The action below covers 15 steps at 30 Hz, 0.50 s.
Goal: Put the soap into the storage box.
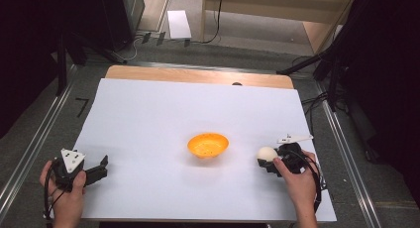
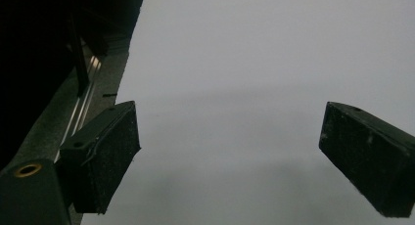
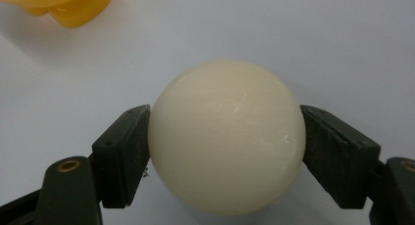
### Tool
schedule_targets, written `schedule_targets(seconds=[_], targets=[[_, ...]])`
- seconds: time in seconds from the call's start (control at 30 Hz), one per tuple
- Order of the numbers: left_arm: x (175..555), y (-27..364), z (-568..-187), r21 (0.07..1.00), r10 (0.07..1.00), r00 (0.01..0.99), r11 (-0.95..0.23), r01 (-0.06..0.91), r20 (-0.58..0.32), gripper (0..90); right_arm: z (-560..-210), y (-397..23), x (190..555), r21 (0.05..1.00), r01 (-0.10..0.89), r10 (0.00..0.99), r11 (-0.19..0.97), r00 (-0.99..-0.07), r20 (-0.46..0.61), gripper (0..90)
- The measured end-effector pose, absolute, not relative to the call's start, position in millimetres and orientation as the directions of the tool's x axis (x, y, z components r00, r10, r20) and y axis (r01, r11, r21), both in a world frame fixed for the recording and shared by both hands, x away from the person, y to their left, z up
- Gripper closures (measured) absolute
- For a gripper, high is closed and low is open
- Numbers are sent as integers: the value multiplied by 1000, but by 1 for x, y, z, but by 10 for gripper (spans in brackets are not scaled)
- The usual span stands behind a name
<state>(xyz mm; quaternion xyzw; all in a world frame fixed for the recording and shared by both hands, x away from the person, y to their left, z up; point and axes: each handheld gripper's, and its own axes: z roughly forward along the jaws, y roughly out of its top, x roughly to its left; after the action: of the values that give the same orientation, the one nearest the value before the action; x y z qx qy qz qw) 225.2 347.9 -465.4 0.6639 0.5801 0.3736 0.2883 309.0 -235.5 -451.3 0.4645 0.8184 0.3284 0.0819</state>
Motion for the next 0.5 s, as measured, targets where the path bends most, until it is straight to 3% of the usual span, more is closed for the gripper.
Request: schedule_targets(seconds=[0.5], targets=[[225,348,-465,818,986,49,-160,552,159,87,-439,-228,313,630,680,799,375,-581,152,236]])
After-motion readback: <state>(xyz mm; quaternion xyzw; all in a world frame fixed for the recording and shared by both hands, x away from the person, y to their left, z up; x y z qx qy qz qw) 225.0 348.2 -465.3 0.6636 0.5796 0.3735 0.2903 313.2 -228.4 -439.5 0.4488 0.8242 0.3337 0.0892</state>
